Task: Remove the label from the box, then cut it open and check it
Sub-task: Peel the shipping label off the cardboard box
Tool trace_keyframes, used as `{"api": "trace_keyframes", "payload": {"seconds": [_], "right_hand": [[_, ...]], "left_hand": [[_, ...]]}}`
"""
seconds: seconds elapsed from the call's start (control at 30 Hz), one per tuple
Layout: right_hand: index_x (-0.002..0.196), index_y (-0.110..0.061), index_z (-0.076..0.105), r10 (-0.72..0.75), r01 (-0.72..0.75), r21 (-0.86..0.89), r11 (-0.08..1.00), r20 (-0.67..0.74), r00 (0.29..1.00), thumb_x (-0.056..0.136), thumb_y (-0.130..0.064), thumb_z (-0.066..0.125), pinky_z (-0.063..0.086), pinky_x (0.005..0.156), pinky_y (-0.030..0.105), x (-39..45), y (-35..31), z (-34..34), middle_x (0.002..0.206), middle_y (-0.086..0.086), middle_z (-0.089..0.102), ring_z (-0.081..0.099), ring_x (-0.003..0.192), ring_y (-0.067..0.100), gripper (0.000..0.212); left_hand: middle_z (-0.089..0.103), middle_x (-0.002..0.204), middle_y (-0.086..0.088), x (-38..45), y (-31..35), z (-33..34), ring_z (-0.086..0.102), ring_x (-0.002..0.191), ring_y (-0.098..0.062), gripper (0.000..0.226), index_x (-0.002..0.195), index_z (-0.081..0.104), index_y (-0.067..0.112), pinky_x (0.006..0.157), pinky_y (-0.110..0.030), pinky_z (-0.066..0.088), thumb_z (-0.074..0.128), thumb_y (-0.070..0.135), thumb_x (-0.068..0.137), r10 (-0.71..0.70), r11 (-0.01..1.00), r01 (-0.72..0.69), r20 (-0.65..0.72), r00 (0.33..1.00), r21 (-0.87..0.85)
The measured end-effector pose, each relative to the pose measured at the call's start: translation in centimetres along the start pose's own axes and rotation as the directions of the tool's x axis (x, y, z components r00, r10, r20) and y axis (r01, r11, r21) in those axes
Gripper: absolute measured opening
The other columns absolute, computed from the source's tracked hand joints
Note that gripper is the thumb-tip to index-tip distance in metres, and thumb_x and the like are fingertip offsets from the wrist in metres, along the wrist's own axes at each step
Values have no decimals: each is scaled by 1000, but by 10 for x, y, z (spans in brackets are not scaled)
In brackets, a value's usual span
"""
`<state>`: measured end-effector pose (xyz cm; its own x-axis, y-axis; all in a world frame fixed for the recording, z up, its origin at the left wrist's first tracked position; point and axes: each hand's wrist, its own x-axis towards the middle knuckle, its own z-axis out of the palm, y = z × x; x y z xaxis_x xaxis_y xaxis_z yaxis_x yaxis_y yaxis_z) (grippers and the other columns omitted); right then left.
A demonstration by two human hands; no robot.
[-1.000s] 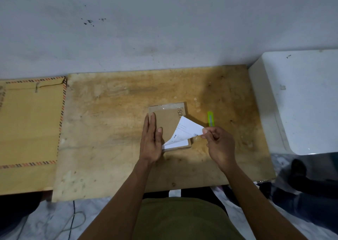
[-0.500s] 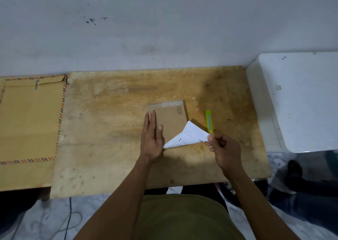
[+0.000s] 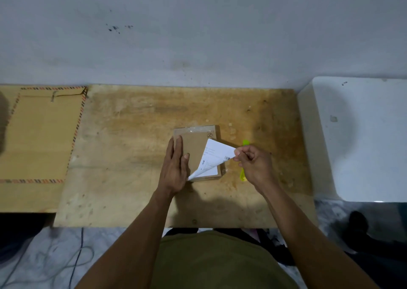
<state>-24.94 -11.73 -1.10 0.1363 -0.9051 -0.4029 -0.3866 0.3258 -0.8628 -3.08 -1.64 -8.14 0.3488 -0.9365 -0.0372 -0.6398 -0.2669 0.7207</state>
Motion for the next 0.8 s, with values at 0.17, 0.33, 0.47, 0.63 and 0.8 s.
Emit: {"api": "trace_keyframes", "payload": {"seconds": [0.17, 0.33, 0.47, 0.63, 0.8], "right_hand": [[79, -19, 67, 86, -86, 63, 994, 6, 996, 91, -10, 67, 51, 57, 23, -1, 6, -8, 81, 3, 73, 70, 72, 12, 15], [79, -18, 69, 69, -57, 103, 993, -108, 992, 89, -10, 70, 47, 57, 22, -3, 2, 6, 74, 10, 69, 63, 59, 9, 13], [106, -8, 66, 38, -22, 99, 995, -159, 987, 91, -12, 68, 48, 65, 16, 1, -20, 26, 70, 2, 69, 63, 58, -6, 17], [114, -20, 60, -243, 178, -314, 933, -183, 953, 89, -11, 62, 52, 78, 31, -11, -34, 36, 99, -4, 56, 59, 91, 14, 27], [112, -27, 68, -526, 502, -701, 506, 210, 824, 76, -25, 63, 43, 92, 40, -25, -29, 39, 136, 2, 44, 43, 121, 29, 36]], "left_hand": [[4, 167, -1, -1, 5, 2, -6, 151, -6, 60, 159, 10, 14, 118, -27, 20, 31, 34, 106, -43, 999, 43, 7, 999, 0], [0, 162, 13, -3, 7, 3, -8, 150, -2, 59, 159, 10, 13, 120, -30, 20, 36, 25, 107, -39, 999, 39, -4, 999, -8], [4, 164, 9, -3, 5, 5, -9, 151, -1, 60, 158, 12, 11, 121, -35, 22, 33, 30, 106, -35, 999, 34, -9, 999, -12], [6, 167, 2, -2, 2, 6, -5, 153, -7, 61, 158, 11, 11, 120, -40, 26, 31, 33, 105, -28, 999, 27, -10, 1000, -18], [8, 167, 0, -3, 1, 6, -4, 154, -11, 67, 158, 12, 9, 123, -36, 19, 20, 48, 104, -1, 999, 1, -13, 1000, -33]]}}
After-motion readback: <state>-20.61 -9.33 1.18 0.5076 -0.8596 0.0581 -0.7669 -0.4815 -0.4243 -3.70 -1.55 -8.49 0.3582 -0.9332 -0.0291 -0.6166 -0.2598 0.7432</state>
